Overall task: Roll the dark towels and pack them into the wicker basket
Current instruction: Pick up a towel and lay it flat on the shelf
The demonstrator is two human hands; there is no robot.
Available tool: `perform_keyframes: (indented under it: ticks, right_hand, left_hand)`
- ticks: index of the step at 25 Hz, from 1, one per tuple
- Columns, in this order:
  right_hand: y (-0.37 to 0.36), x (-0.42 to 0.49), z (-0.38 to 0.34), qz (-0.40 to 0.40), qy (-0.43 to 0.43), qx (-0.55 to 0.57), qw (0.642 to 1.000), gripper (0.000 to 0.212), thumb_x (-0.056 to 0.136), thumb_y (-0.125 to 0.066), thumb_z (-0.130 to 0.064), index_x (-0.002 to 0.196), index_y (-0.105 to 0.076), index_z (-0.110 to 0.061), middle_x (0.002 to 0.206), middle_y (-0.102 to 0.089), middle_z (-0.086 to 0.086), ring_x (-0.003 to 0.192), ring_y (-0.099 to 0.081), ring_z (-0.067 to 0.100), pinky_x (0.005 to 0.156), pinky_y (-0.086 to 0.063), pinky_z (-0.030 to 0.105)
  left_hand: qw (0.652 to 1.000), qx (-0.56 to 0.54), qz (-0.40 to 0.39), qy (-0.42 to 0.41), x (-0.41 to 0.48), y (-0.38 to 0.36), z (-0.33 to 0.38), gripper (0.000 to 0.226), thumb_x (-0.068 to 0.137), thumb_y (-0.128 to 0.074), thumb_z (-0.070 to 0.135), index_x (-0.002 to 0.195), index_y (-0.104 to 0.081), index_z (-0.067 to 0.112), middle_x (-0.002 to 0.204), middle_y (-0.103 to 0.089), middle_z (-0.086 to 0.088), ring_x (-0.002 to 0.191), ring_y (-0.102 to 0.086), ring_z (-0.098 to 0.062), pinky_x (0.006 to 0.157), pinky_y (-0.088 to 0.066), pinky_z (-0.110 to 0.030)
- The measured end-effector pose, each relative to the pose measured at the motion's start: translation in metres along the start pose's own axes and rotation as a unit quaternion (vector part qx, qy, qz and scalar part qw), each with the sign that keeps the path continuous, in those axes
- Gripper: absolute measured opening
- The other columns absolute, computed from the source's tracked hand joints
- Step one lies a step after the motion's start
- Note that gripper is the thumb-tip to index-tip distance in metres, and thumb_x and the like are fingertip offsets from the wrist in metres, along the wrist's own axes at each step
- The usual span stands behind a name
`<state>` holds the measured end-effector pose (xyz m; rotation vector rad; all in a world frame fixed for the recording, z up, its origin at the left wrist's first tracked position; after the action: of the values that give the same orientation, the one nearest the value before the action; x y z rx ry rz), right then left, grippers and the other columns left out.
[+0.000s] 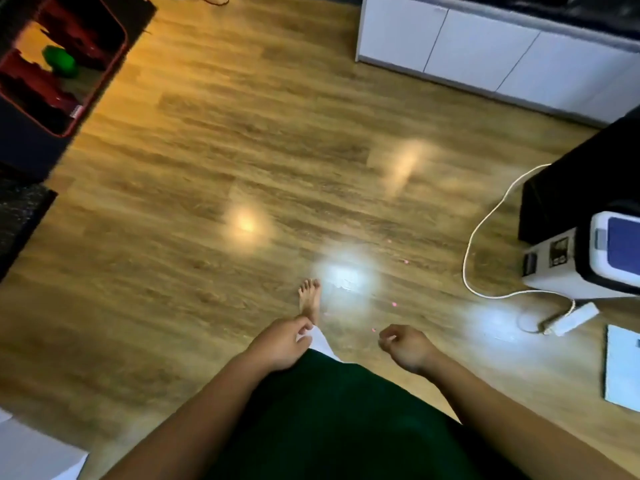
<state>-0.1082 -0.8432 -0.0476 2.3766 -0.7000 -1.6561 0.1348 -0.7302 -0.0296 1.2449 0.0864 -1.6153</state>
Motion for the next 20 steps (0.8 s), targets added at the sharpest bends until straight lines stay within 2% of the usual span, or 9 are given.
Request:
perform_keyframes:
  ticks: [4, 6, 10, 14, 18, 20]
  right_hand:
    - [0.064, 0.022, -0.047, 0.023, -0.057, 0.035, 0.998, 0.008, 0.096, -0.060, -0.023, 0.090, -0.065, -0.021, 0.090, -0.065, 0.002, 0.074, -0.057, 0.014, 0.064, -0.041, 0.020]
    - [0.102, 0.042, -0.067, 0.051, -0.072, 0.053, 0.995, 0.011, 0.095, -0.060, -0.024, 0.085, -0.063, -0.025, 0.085, -0.064, -0.001, 0.068, -0.055, 0.012, 0.065, -0.041, 0.021]
    - [0.158, 0.084, -0.103, 0.074, -0.090, 0.095, 0.989, 0.017, 0.095, -0.060, -0.028, 0.078, -0.062, -0.033, 0.092, -0.067, -0.001, 0.078, -0.060, 0.015, 0.072, -0.047, 0.022]
    - [0.234, 0.148, -0.130, 0.060, -0.059, 0.128, 0.988, 0.015, 0.094, -0.061, -0.024, 0.080, -0.064, -0.029, 0.092, -0.067, -0.002, 0.088, -0.061, 0.016, 0.074, -0.044, 0.021]
    - [0.358, 0.231, -0.149, 0.088, -0.052, 0.203, 0.974, 0.015, 0.092, -0.061, -0.025, 0.080, -0.067, -0.031, 0.101, -0.071, 0.004, 0.099, -0.067, 0.024, 0.093, -0.052, 0.032]
    - [0.426, 0.254, -0.162, 0.079, -0.037, 0.209, 0.974, 0.014, 0.093, -0.058, -0.028, 0.083, -0.068, -0.030, 0.100, -0.070, 0.003, 0.097, -0.066, 0.024, 0.082, -0.052, 0.028]
  left_hand:
    - [0.999, 0.011, -0.021, -0.046, 0.073, 0.104, 0.035, 0.029, 0.097, -0.053, 0.030, 0.124, -0.061, 0.021, 0.123, -0.065, 0.001, 0.106, -0.061, -0.014, 0.084, -0.046, -0.023]
    - [0.998, 0.014, -0.009, -0.068, 0.110, 0.157, 0.058, 0.031, 0.099, -0.053, 0.030, 0.127, -0.059, 0.020, 0.120, -0.065, 0.000, 0.104, -0.061, -0.014, 0.084, -0.047, -0.023]
    - [0.998, 0.012, -0.009, -0.068, 0.177, 0.237, 0.100, 0.033, 0.100, -0.052, 0.033, 0.130, -0.057, 0.020, 0.116, -0.063, 0.001, 0.100, -0.061, -0.015, 0.076, -0.044, -0.025]
    - [0.999, -0.011, -0.004, -0.046, 0.262, 0.302, 0.153, 0.028, 0.101, -0.052, 0.026, 0.127, -0.058, 0.019, 0.118, -0.061, 0.001, 0.101, -0.060, -0.017, 0.076, -0.045, -0.024]
    - [0.999, -0.016, 0.005, -0.033, 0.342, 0.353, 0.227, 0.024, 0.101, -0.052, 0.025, 0.123, -0.058, 0.021, 0.114, -0.062, 0.001, 0.101, -0.061, -0.018, 0.079, -0.047, -0.026]
    - [1.000, -0.016, -0.004, -0.023, 0.373, 0.375, 0.271, 0.023, 0.101, -0.051, 0.028, 0.123, -0.057, 0.023, 0.114, -0.062, 0.002, 0.100, -0.060, -0.014, 0.076, -0.046, -0.024]
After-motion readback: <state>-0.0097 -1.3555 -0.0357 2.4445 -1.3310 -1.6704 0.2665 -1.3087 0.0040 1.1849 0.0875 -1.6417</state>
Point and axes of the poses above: each hand's wrist, its own x-axis towards the middle knuckle, its own y-axis out of the back of the hand, z = x × y, the point moved 2 cm from there along x, towards the middle knuckle
